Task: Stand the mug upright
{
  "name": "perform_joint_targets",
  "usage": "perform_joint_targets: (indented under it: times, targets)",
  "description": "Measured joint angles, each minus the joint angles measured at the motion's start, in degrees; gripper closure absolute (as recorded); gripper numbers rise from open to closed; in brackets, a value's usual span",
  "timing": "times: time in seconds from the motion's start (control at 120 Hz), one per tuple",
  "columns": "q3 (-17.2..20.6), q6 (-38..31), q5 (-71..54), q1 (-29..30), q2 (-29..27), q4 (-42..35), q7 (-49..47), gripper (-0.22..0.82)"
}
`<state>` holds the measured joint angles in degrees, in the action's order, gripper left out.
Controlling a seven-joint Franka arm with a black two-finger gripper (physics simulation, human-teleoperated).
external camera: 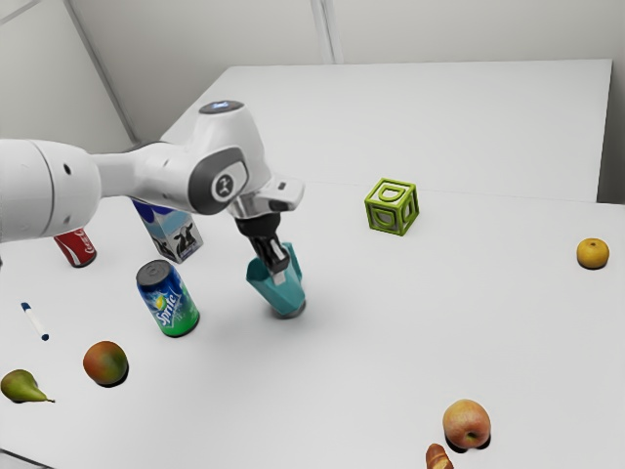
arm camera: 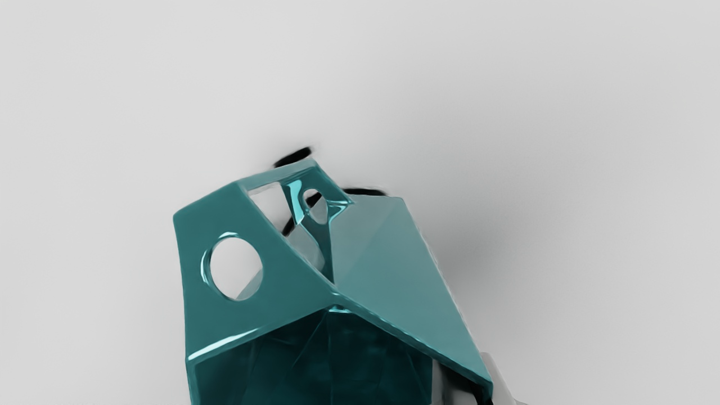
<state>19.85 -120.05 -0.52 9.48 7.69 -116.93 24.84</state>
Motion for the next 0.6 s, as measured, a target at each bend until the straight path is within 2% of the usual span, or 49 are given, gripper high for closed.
perform_joint_targets:
  times: [0.342, 0.375, 0.525, 0.6]
  targets:
    - [0.0, 0.2, -2.6, -0.9, 1.0, -0.2, -6.1, 0.78]
    - [0.0, 0.2, -2.7, -0.9, 1.1, -0.2, -6.5, 0.74]
    - [0.0, 0.3, -2.8, -1.4, 0.5, -0.1, -8.0, 0.41]
    - [0.1, 0.4, -2.8, -1.3, -0.6, 0.1, -8.6, 0.29]
